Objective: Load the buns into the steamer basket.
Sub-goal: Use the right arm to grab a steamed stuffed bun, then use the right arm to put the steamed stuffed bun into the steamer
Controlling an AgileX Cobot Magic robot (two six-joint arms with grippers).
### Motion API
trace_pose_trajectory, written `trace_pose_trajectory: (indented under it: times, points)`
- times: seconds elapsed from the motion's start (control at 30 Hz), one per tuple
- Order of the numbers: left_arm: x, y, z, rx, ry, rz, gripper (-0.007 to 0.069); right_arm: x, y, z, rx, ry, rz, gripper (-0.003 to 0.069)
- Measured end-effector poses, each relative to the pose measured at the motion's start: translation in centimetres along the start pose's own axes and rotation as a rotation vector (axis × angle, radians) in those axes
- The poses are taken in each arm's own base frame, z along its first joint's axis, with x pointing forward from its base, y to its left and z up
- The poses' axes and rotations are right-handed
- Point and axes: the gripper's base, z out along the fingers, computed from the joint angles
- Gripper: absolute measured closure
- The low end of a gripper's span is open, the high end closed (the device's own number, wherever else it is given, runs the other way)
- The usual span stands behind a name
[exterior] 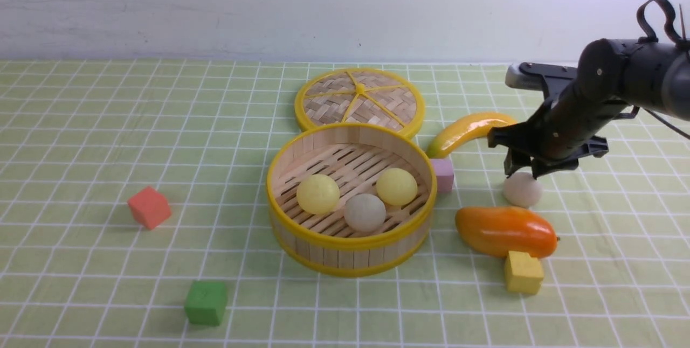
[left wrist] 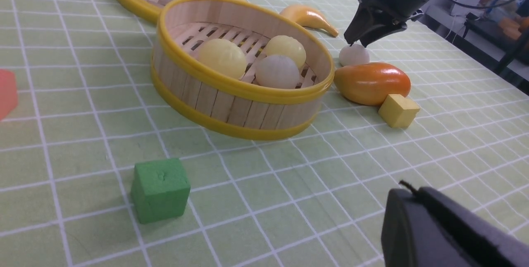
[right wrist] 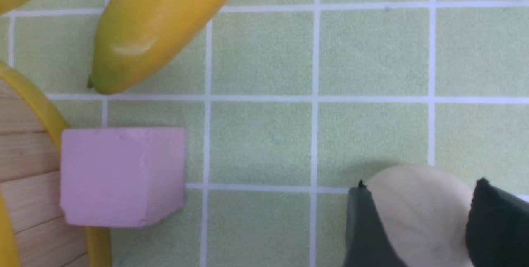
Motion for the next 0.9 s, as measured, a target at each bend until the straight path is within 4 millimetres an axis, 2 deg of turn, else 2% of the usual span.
trace_pose_trajectory:
  times: [0.13,0.23,0.37,0.4,0.43,0.5,0.67,0.7,0.73,0.8,0.9]
  points:
    - [0.0,0.0,0.0,0.0,0.0,0.0,0.0638,0.2,-0.2,0.8,0.008,0.01,-0.019,0.033]
    - [0.0,0.0,0.0,0.0,0.0,0.0,0.0638,0.2,-0.2,0.8,0.009,0.01,-0.025,0.0381]
    - [0.0,0.0,0.0,0.0,0.0,0.0,0.0638,0.3,-0.2,0.8,0.01,0.017,-0.058,0.0527]
    - [0.0,0.0,0.0,0.0,0.0,0.0,0.0638,0.3,-0.2,0.8,0.01,0.018,-0.058,0.0527]
    - [0.0,0.0,0.0,0.0,0.0,0.0,0.0638,0.2,-0.2,0.7,0.009,0.018,-0.084,0.0606]
    - [0.0,0.0,0.0,0.0,0.0,0.0,0.0638,0.1,-0.1,0.2,0.008,0.013,-0.102,0.0646]
    - [0.0,0.0,0.0,0.0,0.0,0.0,0.0638,-0.4,1.4,-2.8,-0.033,-0.039,-0.13,0.0648]
    - [0.0,0.0,0.0,0.0,0.0,0.0,0.0638,-0.6,3.0,-4.7,-0.077,-0.086,-0.169,0.0648]
    - [0.0,0.0,0.0,0.0,0.0,0.0,0.0638,-0.6,3.5,-5.1,-0.09,-0.099,-0.18,0.0648]
    - [0.0,0.0,0.0,0.0,0.0,0.0,0.0638,-0.6,6.9,-7.1,-0.176,-0.172,-0.262,0.0645]
    - [0.0,0.0,0.0,0.0,0.0,0.0,0.0637,-0.3,10.8,-7.6,-0.256,-0.232,-0.335,0.0642]
